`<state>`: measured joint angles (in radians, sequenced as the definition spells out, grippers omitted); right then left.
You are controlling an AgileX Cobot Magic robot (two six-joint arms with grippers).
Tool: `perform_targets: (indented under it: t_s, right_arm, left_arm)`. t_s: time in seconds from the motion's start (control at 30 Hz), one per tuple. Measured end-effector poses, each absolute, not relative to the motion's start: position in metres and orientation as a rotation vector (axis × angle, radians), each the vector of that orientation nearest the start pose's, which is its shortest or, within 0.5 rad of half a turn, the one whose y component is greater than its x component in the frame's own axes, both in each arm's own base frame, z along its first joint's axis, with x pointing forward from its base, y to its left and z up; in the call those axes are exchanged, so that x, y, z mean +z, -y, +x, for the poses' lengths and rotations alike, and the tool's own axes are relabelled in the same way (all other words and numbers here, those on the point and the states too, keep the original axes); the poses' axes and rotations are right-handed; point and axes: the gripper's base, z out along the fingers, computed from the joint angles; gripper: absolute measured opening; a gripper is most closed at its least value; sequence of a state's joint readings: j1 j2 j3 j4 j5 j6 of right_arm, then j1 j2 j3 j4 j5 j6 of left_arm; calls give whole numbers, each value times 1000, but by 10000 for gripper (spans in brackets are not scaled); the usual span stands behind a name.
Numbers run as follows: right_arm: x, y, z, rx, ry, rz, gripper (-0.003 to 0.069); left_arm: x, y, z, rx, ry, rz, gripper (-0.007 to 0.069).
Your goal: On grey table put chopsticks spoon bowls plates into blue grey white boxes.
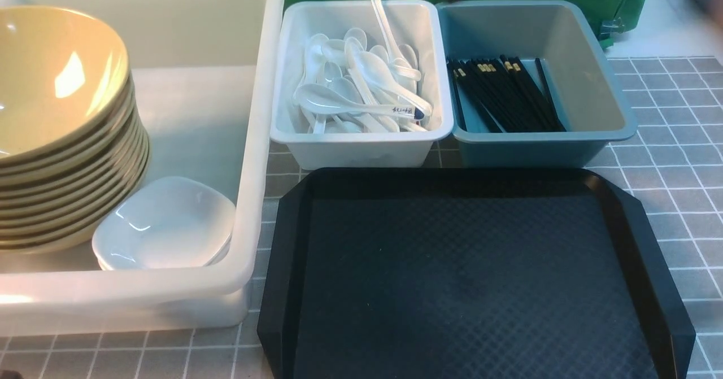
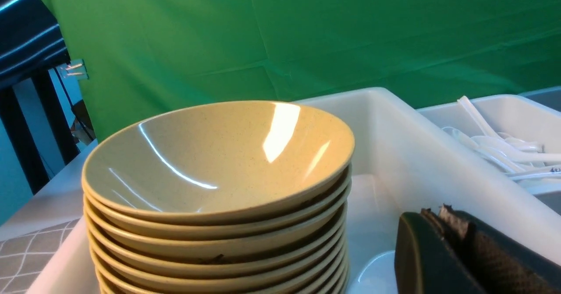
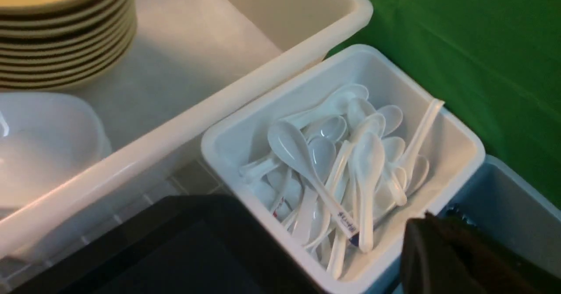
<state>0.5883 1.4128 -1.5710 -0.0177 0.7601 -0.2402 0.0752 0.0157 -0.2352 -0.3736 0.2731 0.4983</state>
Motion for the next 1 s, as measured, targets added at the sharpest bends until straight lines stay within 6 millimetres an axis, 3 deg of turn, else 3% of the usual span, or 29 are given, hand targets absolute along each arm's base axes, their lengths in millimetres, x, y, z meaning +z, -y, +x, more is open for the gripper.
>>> perform_targets:
  t_s: [0.07, 0.1, 0.13, 0.17, 0.23, 0.27, 0.37, 0.47, 0.53, 0.67, 1.0]
  right_arm:
    - [437, -152, 228, 220, -1860, -818, 32]
    - [433, -148, 222, 220, -1859, -818, 32]
    - [417, -133, 200, 231, -1801, -787, 32]
    - [413, -131, 197, 230, -1808, -790, 32]
    - [377, -108, 162, 252, -1687, -732, 32]
    - [376, -107, 160, 257, -1654, -716, 32]
    - [324, -79, 119, 283, -1437, -623, 32]
    - [290, -61, 92, 304, -1345, -572, 32]
    - [270, -54, 80, 310, -1355, -570, 34]
    - [251, -42, 63, 284, -1314, -580, 34]
    - [246, -35, 52, 273, -1245, -565, 41]
  left_arm:
    - [267, 6, 42, 94, -1518, 127, -8]
    - [267, 6, 42, 94, -1518, 127, -8]
    - [267, 6, 42, 93, -1522, 129, -8]
    - [267, 6, 42, 93, -1522, 129, -8]
    - [266, 6, 42, 90, -1529, 132, -8]
    - [266, 6, 42, 91, -1529, 131, -8]
    - [265, 7, 42, 87, -1538, 135, -8]
    - [265, 7, 42, 86, -1542, 137, -8]
    - [265, 7, 42, 86, -1543, 137, -8]
    - [265, 7, 42, 86, -1544, 137, -8]
    - [264, 7, 42, 85, -1546, 138, -8]
